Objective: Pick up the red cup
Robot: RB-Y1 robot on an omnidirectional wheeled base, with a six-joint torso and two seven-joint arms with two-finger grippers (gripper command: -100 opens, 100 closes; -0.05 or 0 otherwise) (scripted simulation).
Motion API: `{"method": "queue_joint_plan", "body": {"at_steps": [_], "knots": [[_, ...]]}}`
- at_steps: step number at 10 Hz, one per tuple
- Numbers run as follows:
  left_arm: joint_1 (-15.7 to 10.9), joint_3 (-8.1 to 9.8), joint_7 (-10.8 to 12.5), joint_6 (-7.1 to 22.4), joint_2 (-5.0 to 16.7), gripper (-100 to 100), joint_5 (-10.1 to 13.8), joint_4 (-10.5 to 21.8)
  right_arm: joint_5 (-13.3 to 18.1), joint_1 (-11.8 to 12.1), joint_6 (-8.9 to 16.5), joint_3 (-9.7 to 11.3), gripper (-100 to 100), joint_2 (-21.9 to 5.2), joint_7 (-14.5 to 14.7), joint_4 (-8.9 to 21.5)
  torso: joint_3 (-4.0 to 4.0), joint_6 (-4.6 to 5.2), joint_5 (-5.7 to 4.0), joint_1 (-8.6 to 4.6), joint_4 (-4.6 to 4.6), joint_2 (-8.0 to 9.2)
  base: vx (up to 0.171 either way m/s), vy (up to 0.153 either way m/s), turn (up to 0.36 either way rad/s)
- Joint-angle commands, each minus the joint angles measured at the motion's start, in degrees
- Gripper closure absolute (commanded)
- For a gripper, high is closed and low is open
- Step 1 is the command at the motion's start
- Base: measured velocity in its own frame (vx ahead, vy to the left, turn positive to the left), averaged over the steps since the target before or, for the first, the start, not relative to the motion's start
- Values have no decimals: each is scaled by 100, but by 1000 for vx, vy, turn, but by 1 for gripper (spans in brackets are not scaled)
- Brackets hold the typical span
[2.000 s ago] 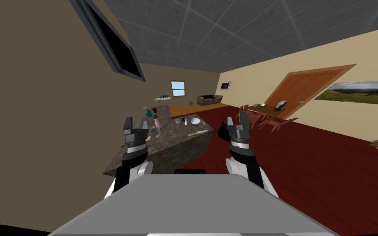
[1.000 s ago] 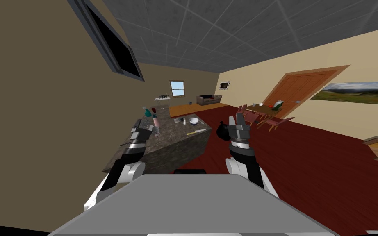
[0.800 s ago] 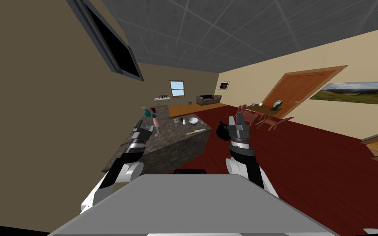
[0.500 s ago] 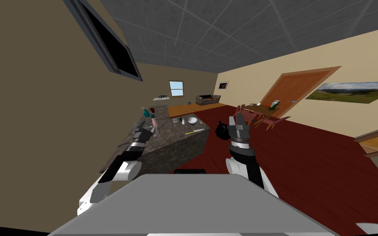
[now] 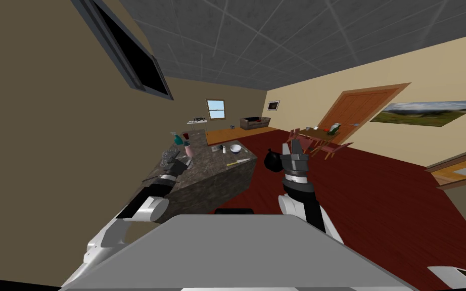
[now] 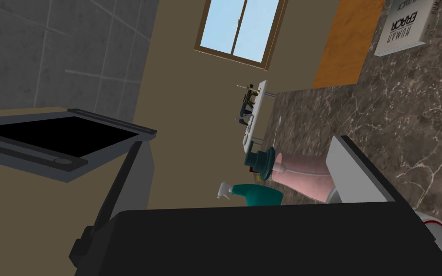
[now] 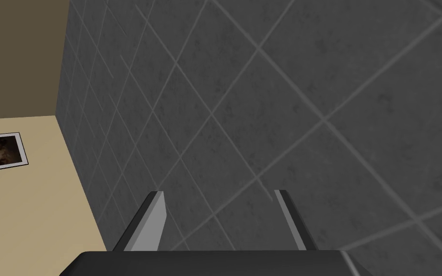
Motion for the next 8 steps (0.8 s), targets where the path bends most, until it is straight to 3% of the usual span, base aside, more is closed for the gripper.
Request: {"method": "queue_joint_plan", "body": {"at_steps": [1, 2, 3, 4, 5, 6, 7, 8], "knots": [[33, 71, 270, 286, 286, -100, 257, 111, 0, 0, 0, 0, 0, 0, 0, 0, 0, 0, 0, 0, 0, 0, -10, -37, -51], [33, 71, 270, 345, 331, -100, 257, 111, 0, 0, 0, 0, 0, 0, 0, 0, 1, 0, -1, -3, 0, 1, -8, -25, -28], [30, 122, 506, 560, 569, -100, 480, 241, 0, 0, 0, 0, 0, 0, 0, 0, 1, 0, -1, -1, 0, 1, -5, -26, -55], [30, 122, 506, 637, 615, -100, 480, 241, 0, 0, 0, 0, 0, 0, 0, 0, 0, 1, 0, 0, 0, 0, -3, -21, -33], [30, 169, 745, 848, 835, -100, 707, 374, 0, 0, 0, 0, 0, 0, 0, 0, -1, 0, 0, 2, 0, -1, -1, -26, -65], [30, 169, 746, 937, 899, -100, 707, 374, 0, 0, 0, 0, 0, 0, 0, 0, -1, 1, 0, 1, 0, -2, -1, -22, -29], [35, 212, 984, 1133, 1104, -100, 937, 509, 0, 0, 0, 0, 0, 0, 0, 0, -1, -1, 0, 1, 0, -2, 6, -25, -60], [35, 212, 990, 1241, 1182, -100, 937, 509, 0, 0, 0, 0, 0, 0, 0, 0, -2, 1, 0, 1, -1, -4, 6, -20, -36]]}}
